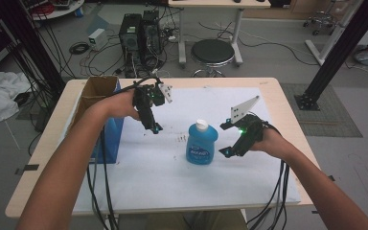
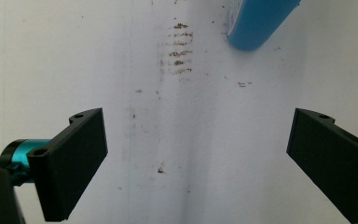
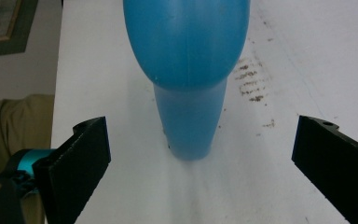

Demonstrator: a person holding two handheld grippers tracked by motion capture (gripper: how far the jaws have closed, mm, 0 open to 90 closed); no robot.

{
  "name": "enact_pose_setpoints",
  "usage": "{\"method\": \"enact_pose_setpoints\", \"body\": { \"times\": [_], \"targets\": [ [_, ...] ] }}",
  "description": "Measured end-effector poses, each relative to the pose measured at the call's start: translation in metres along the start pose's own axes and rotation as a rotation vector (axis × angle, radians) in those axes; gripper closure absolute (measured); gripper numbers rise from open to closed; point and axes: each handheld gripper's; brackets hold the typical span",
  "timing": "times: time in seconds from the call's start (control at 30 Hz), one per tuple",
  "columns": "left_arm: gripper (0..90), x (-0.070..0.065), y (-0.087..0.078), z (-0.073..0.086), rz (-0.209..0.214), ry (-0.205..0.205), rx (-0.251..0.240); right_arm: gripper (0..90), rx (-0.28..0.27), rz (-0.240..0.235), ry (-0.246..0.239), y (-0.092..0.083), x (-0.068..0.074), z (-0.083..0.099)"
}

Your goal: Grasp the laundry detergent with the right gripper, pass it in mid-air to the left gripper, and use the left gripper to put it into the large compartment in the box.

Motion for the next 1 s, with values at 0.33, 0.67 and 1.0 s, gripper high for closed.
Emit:
{"method": "enact_pose_setpoints", "body": {
  "times": [0.33, 0.67, 1.0],
  "targets": [
    [4.9, 0.000, 0.000, 0.000, -0.002, -0.003, 0.003, 3.2, -0.077, 0.007, 0.020, 0.014, 0.001, 0.004],
    [5.0, 0.000, 0.002, 0.000, -0.003, -0.005, 0.001, 3.3, -0.107, -0.003, 0.018, 0.031, 0.008, 0.000],
    [4.9, 0.000, 0.002, 0.002, -0.003, -0.008, 0.001, 3.3, -0.148, -0.005, 0.040, 0.045, 0.012, 0.002]
  ]
}}
Point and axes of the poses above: each handheld gripper's, and its own axes: y roughly forward along the jaws, z roughly out of its underside, x roughly to its left, and after that the axes turned 8 degrees about z, right-handed
